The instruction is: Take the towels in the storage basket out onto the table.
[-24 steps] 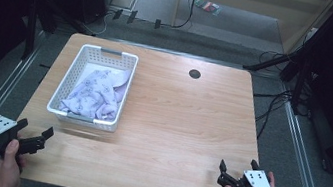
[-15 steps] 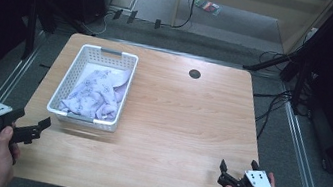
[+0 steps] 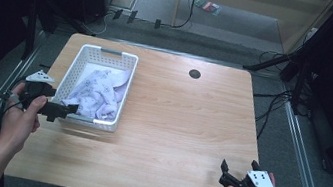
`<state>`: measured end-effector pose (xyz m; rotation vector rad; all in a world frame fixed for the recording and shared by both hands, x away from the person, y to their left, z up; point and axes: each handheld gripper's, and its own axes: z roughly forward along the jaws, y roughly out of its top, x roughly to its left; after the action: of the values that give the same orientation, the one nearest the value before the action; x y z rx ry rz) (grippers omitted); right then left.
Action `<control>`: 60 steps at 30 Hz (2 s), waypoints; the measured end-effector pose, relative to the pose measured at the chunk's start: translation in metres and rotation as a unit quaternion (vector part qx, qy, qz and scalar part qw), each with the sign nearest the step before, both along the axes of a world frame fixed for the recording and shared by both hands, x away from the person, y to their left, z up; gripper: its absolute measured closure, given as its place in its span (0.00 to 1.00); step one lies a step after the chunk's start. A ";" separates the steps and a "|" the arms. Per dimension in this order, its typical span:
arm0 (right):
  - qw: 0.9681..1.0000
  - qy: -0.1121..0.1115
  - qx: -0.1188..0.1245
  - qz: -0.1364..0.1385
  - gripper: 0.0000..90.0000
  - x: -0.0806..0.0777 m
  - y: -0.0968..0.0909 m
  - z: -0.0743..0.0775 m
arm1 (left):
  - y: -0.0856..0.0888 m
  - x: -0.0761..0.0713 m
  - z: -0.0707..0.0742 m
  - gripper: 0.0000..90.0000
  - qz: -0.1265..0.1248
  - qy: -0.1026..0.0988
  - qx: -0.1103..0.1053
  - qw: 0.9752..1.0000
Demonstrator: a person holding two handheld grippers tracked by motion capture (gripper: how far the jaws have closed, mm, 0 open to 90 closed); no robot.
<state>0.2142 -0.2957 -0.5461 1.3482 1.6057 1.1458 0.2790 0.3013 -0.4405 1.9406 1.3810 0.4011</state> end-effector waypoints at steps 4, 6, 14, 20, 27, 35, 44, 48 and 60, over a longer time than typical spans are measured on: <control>1.000 0.000 -0.003 0.000 0.00 0.000 0.001 0.000 | -0.003 0.012 0.002 0.00 0.000 0.019 -0.003 1.000; 1.000 -0.001 -0.011 0.002 0.01 -0.001 0.002 0.000 | -0.003 0.018 0.003 0.00 -0.003 0.026 0.007 1.000; 1.000 0.010 -0.028 0.005 0.04 0.002 0.006 0.000 | -0.008 0.042 -0.001 0.00 -0.008 0.065 0.031 0.997; 0.999 0.026 -0.025 0.008 0.05 0.004 0.006 0.000 | -0.009 0.057 0.001 0.00 0.001 0.074 0.033 0.997; 0.999 0.029 -0.030 0.011 0.05 0.004 0.007 0.000 | -0.025 0.074 0.001 0.00 -0.010 0.094 0.048 0.994; 0.999 0.031 -0.029 0.012 0.05 0.004 0.007 0.000 | -0.039 0.100 -0.010 0.00 -0.007 0.136 0.076 0.988; 0.999 0.035 -0.026 0.008 0.06 0.005 0.006 0.000 | -0.043 0.124 -0.030 0.00 -0.001 0.179 0.092 0.980; 0.999 0.037 -0.025 0.009 0.06 0.005 0.006 0.000 | -0.050 0.130 -0.039 0.00 -0.009 0.195 0.095 0.976; 0.999 0.038 -0.025 0.007 0.07 0.006 0.006 0.000 | -0.070 0.137 -0.065 0.00 -0.002 0.243 0.167 0.956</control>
<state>0.2199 -0.2897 -0.5462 1.3649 1.6900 1.0654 0.4161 0.2315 -0.5054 2.4342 1.6989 0.1637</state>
